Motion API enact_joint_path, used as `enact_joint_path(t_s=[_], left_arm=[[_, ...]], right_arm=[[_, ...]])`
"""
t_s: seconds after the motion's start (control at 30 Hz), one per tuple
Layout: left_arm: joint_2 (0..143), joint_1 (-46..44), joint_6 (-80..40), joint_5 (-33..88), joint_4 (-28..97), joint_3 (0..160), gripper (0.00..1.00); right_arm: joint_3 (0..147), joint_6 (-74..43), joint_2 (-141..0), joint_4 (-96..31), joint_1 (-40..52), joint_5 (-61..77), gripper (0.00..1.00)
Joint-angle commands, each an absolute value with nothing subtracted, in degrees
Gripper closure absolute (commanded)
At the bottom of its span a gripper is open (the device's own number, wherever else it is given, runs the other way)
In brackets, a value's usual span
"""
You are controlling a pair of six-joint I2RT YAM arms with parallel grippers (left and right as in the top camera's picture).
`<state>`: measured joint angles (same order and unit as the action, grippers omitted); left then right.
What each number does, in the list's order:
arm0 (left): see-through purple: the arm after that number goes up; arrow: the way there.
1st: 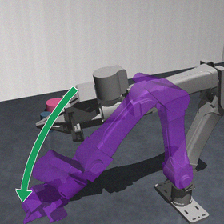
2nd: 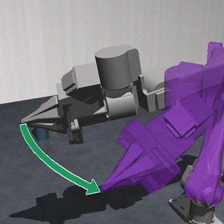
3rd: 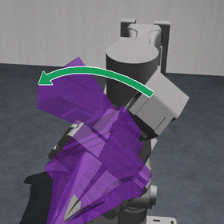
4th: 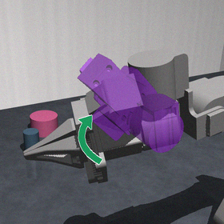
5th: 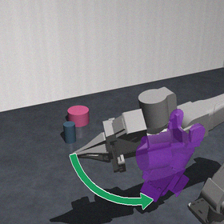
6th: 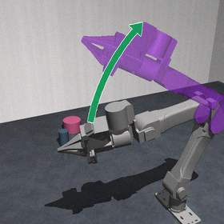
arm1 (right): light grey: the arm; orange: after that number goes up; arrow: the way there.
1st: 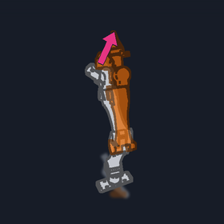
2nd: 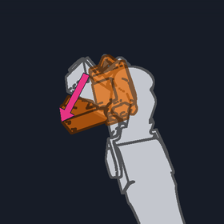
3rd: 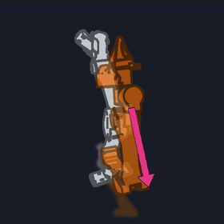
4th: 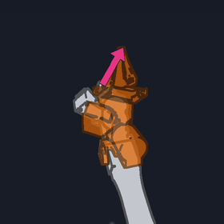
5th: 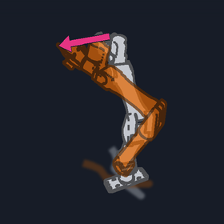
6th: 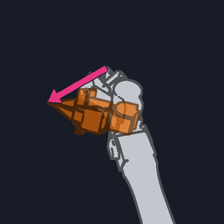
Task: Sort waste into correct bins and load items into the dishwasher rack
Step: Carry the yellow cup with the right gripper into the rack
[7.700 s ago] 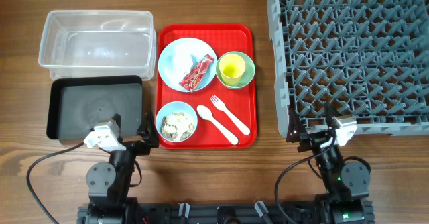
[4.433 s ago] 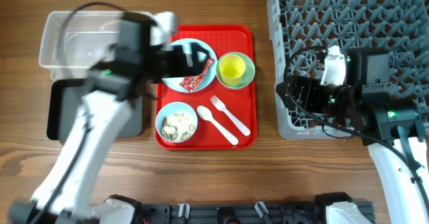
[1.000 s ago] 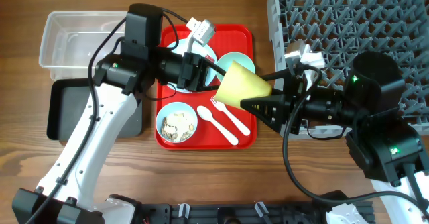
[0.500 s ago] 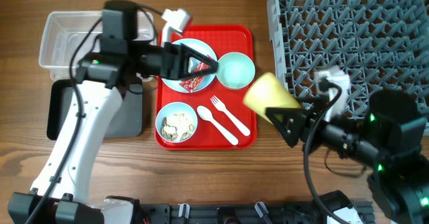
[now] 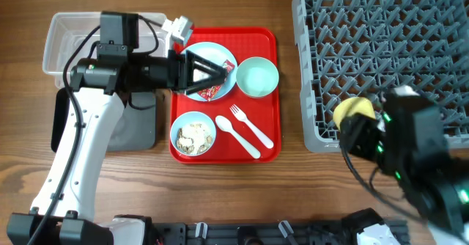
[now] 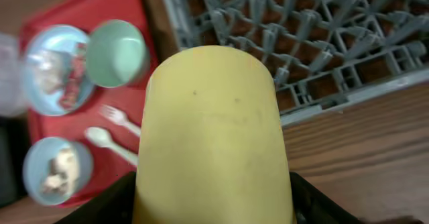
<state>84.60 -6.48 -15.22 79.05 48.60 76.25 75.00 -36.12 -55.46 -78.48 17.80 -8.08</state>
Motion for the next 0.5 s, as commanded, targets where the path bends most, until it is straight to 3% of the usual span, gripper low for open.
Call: enact_joint_path(t_s=[0.0,0.33,0.47], left_arm=[[81.65,-6.63,-10.2,68.53,53.06,76.73,0.41],[72.31,-6.63,-10.2,52.23,61.08,76.73,0.34],[69.87,-6.63,-10.17,49.21,62.46,76.73,0.31]], right_arm=[[75.85,-37.52,-63.83,-78.04,17.91,-12.03,0.44],[75.85,-35.62,-80.01,-78.89,13.34,-11.7,0.4],[75.85,-27.18,-82.72,-78.04,7.75,-1.98,0.4]])
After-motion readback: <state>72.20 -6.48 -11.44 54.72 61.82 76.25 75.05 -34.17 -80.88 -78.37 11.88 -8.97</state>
